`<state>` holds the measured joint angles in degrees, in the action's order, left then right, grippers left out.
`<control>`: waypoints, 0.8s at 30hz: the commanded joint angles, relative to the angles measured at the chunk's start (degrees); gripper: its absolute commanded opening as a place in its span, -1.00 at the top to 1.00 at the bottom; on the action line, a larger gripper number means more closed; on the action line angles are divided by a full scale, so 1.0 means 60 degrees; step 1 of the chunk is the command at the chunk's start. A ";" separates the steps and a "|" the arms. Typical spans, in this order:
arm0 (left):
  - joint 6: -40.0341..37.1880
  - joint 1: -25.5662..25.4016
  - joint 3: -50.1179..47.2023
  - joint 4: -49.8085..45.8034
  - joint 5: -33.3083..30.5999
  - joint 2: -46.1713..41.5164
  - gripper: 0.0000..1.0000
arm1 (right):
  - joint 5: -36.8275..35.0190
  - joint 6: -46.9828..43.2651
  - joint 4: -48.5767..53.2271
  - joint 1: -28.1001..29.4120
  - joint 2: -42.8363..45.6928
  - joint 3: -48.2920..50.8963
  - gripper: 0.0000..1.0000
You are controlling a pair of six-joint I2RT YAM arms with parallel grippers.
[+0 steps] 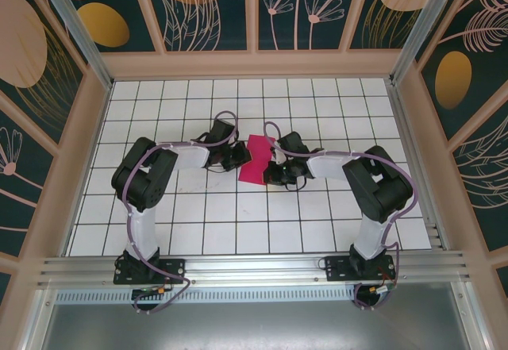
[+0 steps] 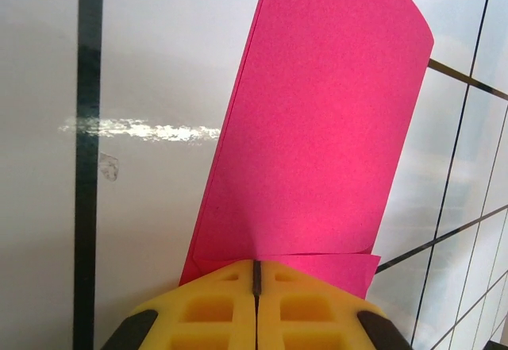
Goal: Fold a paper plane with a square sheet of paper (pick it up from the middle)
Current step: Fold the triangle a second time at the center of the table.
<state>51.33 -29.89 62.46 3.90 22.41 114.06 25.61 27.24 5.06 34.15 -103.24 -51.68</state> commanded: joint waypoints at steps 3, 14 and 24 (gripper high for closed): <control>-0.0316 0.0133 -0.0294 -0.0264 -0.0202 0.0480 0.84 | -0.0310 -0.0236 0.1856 -0.0035 0.0039 -0.0532 1.00; -0.0416 0.0133 -0.0317 -0.0401 -0.0118 0.0569 0.84 | 0.0045 -0.0146 0.1311 -0.0003 -0.0924 -0.2005 1.00; -0.0353 0.0131 -0.0360 -0.0588 -0.0313 0.0604 0.84 | 0.0100 -0.0289 0.1249 0.0021 -0.1597 -0.2472 1.00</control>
<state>50.15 -29.52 62.13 4.75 23.97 114.43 26.00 26.83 12.29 34.11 -111.77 -65.60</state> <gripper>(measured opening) 0.080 0.052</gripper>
